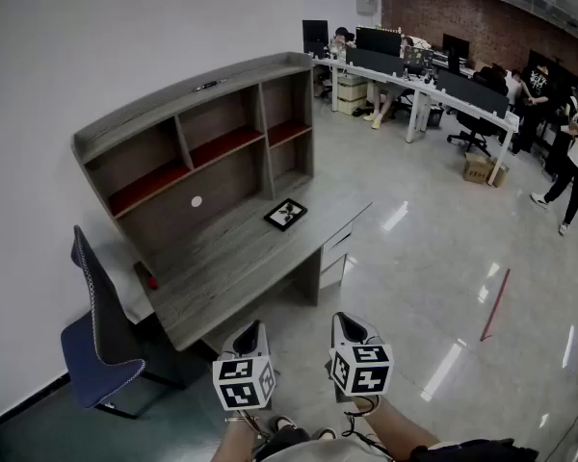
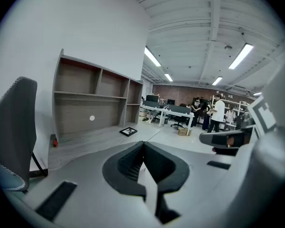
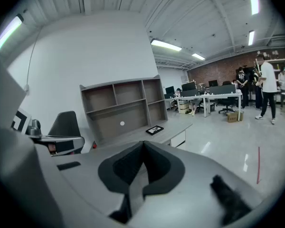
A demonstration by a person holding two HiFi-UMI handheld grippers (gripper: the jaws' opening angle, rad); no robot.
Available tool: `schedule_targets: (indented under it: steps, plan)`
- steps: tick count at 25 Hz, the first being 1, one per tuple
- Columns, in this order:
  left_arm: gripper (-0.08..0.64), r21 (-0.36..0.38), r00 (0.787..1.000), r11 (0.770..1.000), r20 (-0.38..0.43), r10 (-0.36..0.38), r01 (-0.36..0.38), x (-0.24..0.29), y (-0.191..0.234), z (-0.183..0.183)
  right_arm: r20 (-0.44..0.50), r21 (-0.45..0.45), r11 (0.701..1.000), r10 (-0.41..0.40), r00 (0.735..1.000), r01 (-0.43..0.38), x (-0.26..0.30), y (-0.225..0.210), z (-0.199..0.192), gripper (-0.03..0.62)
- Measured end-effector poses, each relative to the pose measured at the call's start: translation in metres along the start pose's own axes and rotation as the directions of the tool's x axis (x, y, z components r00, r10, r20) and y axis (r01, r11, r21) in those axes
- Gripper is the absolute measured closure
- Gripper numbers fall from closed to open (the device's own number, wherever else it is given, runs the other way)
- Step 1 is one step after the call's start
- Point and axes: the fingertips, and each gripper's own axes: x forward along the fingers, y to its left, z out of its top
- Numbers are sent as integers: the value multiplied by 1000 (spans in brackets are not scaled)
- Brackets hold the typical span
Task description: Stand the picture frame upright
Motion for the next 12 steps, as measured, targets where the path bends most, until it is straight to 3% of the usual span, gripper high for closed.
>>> schedule_targets:
  steps: [12]
  plan:
    - [548, -12, 1000, 1000, 6, 21, -21, 7, -15, -3, 2, -2, 999, 43, 999, -43, -1, -11, 3, 560]
